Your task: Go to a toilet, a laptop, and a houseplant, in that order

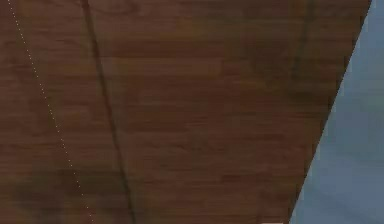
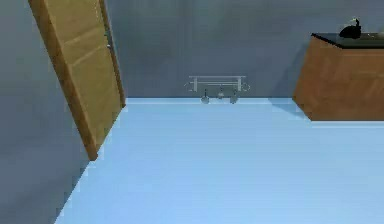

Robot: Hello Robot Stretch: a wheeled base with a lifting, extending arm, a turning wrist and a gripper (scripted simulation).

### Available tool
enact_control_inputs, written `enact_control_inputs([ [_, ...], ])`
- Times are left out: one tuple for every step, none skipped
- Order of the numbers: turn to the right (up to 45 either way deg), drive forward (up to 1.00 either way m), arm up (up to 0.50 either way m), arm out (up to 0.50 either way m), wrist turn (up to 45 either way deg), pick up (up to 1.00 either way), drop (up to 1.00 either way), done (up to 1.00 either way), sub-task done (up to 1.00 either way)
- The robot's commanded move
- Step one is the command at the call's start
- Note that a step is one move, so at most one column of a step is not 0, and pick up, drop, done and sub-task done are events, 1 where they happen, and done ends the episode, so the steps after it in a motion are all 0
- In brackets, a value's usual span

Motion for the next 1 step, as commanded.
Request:
enact_control_inputs([
  [-45.0,0.0,0.0,0.0,0.0,0.0,0.0,0.0,0.0],
])
